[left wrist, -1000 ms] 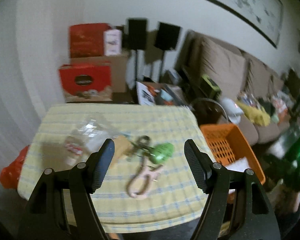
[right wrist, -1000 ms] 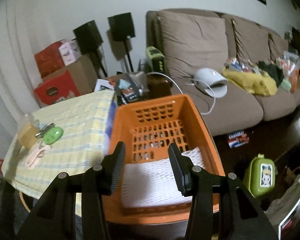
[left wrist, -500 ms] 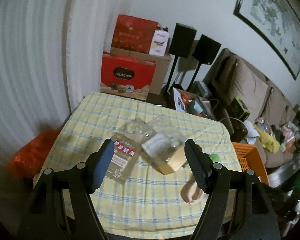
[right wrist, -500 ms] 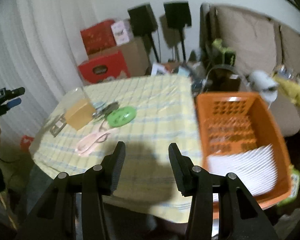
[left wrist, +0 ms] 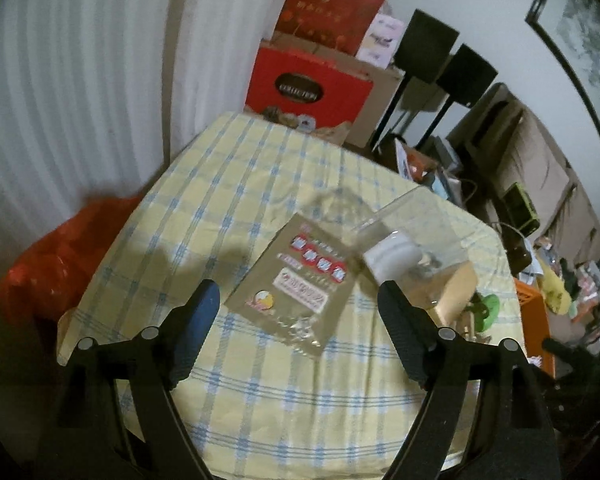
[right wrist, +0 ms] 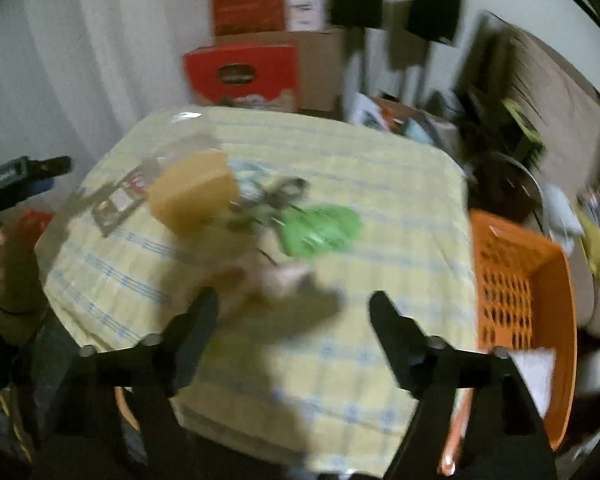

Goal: Organize objects
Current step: 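Grasp the clear plastic jar with the right gripper while the left gripper moves over the brown packet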

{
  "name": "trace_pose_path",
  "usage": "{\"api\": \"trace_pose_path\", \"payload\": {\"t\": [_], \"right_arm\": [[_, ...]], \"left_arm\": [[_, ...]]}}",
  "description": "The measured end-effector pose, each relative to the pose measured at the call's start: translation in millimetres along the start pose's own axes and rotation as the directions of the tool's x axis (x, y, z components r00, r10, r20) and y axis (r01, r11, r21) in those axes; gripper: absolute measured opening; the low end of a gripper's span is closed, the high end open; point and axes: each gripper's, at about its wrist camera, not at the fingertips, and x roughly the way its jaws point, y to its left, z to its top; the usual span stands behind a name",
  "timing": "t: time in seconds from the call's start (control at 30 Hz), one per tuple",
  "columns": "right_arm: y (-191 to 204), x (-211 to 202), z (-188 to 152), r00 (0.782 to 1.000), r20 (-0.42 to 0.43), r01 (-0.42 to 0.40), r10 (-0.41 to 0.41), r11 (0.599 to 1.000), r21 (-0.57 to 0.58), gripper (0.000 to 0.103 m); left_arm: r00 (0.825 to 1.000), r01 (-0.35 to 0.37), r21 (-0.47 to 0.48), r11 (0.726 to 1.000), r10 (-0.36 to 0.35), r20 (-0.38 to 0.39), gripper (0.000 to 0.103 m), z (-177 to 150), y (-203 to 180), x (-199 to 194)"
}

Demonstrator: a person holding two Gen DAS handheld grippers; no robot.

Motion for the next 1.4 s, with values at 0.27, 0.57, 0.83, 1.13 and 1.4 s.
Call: {"api": "trace_pose_path", "payload": {"t": [0.27,0.57,0.83,1.13,1.4], "right_arm": [[69.0,44.7,80.6,0.997,-0.072,-0.042,0.026,0.972,-0.232,0.102],[86.7,100.7,123.2,0.989,-0.148,-0.029,-0.004,0.975,-0.222,0.102],[90.3,138.3,126.5,0.977,-0.214,-0.044,-0.002,0.977,-0.207,0.102],[89.5,158.1,128.9,0.966,-0.257,-0.072,0.031,0.986,-0.153,0.102],[90.2,161.7,128.5,0.966,-0.258,-0.067,0.033,0.990,-0.125,0.099]], "left_arm": [[0.999,0.035,-0.004,0.999,-0.035,-0.012,0.084,0.0,16.6,12.2],[1.000,-0.006,0.033,0.999,0.006,-0.019,0.084,-1.5,23.8,13.2],[1.000,0.006,0.018,1.000,-0.006,-0.021,0.084,-1.1,33.1,10.4],[0.999,0.003,0.038,0.999,-0.002,-0.038,0.084,-2.5,29.8,13.1],[0.999,0.004,0.035,0.999,-0.003,-0.044,0.084,-4.9,29.3,12.6]]}}
